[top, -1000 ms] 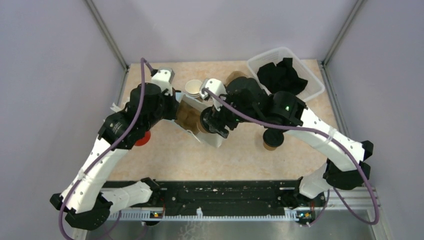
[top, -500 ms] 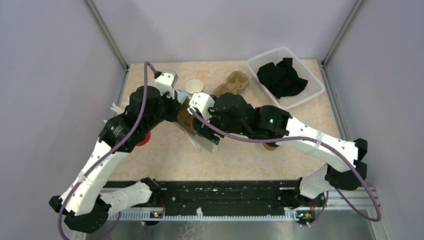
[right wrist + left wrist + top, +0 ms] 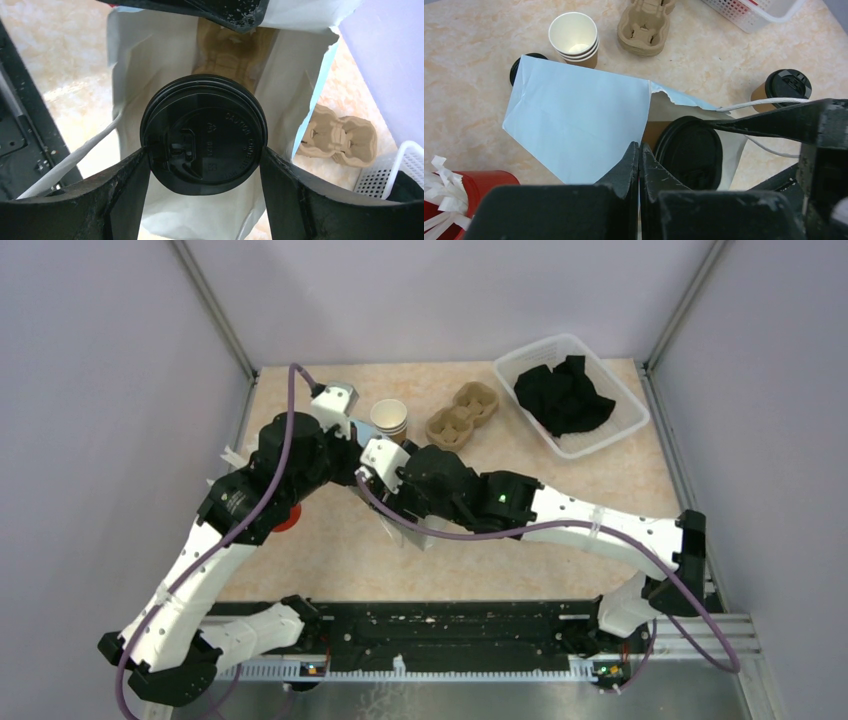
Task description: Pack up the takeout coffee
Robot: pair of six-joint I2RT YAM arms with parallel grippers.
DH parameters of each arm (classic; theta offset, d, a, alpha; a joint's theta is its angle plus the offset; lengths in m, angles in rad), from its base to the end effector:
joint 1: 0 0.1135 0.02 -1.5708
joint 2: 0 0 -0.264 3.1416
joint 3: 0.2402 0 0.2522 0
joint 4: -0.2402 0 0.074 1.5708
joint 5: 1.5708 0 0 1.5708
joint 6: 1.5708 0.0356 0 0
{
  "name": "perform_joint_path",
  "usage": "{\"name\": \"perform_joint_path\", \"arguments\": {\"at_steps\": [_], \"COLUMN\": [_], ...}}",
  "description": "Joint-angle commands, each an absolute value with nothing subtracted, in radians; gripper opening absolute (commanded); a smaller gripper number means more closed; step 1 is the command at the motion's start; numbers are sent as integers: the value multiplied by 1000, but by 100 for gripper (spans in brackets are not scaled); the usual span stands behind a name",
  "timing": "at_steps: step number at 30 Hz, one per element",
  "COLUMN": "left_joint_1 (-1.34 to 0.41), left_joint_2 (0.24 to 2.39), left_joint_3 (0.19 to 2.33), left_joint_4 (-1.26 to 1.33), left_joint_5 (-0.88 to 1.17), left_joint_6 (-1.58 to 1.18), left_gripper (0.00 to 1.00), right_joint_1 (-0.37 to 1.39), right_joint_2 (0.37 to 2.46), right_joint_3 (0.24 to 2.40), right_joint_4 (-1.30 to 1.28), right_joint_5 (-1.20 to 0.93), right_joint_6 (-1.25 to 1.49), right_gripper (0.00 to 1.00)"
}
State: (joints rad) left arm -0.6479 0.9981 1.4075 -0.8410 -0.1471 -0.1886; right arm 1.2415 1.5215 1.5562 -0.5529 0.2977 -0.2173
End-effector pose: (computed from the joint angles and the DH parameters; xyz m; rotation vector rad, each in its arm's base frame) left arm 0.1443 -0.1026 0.4422 0.3664 1.9852 -0.3887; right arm 0.1210 0.3217 0.3921 -1.2461 1.6649 0.3189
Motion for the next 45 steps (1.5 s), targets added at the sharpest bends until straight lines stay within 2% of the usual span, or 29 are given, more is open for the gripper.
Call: {"name": "perform_joint_path", "arguments": {"at_steps": [1, 5, 9, 14, 21, 32, 40, 45], "left_joint_1": [-646, -646, -646, -646, -646, -647, -646, -647], "left_joint_2": [985, 984, 998, 1000, 936, 760, 653, 610], "left_joint_3": [1428, 1445, 1473, 1479, 1324, 1083, 951, 887], "left_joint_4": [-814, -793, -760, -716, -702, -558, -325, -318], "left_joint_5": [-93, -21, 109, 162, 140, 71, -36, -53], "left_joint_6": [-206, -226, -274, -378, -370, -257, -155, -120], "left_gripper": [0, 0, 0, 0, 0, 0, 0, 0], "right_joint_1": [1252, 1252, 1252, 1252, 1253, 1308, 1309, 1309], "right_joint_2": [1515, 1503, 1480, 1437, 1368, 1449, 1483, 1494], "right_joint_3": [1494, 1464, 1493, 1537, 1443, 1421, 1461, 1455], "right_joint_4": [-392, -362, -431, -567, -623, -619, -643, -661], "right_joint_5": [383, 379, 408, 410, 418, 437, 491, 501], "right_joint_6": [-236, -236, -229, -203, -168, -175, -255, -261], "right_gripper": [44, 44, 44, 44, 43, 40, 41, 41]}}
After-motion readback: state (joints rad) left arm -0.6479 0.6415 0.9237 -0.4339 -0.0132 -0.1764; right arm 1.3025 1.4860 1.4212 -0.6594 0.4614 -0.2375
